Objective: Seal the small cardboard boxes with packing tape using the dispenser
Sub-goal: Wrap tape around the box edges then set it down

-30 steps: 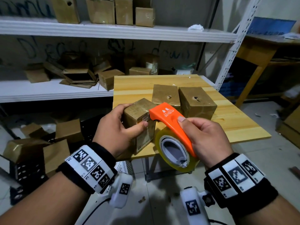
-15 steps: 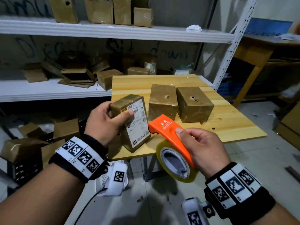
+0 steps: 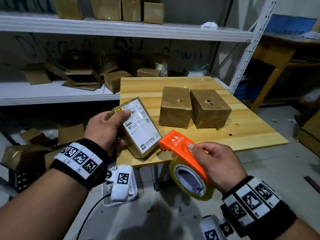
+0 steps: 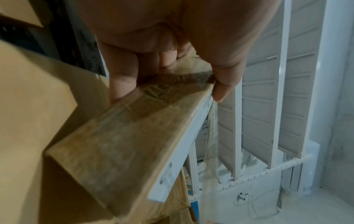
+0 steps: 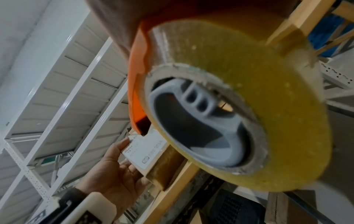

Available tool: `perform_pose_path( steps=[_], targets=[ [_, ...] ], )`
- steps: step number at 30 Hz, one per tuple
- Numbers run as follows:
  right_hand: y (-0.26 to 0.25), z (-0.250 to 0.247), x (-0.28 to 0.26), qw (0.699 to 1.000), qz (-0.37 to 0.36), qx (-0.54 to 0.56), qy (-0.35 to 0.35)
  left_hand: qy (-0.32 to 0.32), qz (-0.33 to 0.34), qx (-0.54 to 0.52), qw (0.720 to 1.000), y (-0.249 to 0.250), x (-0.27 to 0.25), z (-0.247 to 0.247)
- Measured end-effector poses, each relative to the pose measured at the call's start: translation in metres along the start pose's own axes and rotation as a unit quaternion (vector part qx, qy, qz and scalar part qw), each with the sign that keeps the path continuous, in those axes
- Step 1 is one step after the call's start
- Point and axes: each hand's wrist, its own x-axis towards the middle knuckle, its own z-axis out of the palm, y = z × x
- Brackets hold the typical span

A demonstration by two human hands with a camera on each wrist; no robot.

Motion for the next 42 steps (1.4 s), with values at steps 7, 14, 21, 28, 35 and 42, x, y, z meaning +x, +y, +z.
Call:
perform_pose_path(
  steps=[7,14,21,28,35,42],
  targets=[
    [-0.001,0.004,0.0,1.0,-0.014,-0.004,0.0,-0.011,-0.035,-0.058,0.998,0.002,-0.003,0.005],
    [-0.002,0.006,-0.002,0.999,-0.037,-0.007,0.015,-0.006,-0.031,-0.066,0.997,0.004,-0.005,0.003],
    [-0.002,0.006,-0.002,0.998,-0.059,-0.005,0.029,-0.006,-0.031,-0.095,0.995,0.002,-0.004,0.003],
    [0.0,0.003,0.0,0.998,-0.058,0.017,0.028,-0.019,-0.058,-0.128,0.99,0.003,0.005,-0.003],
    [-0.002,0.001,0.001,0.997,-0.064,0.039,0.027,-0.053,-0.138,-0.148,0.978,0.0,0.001,0.001],
    [-0.001,0.0,0.0,0.994,-0.074,0.059,0.05,-0.052,-0.141,-0.137,0.979,-0.003,-0.004,0.007]
  ],
)
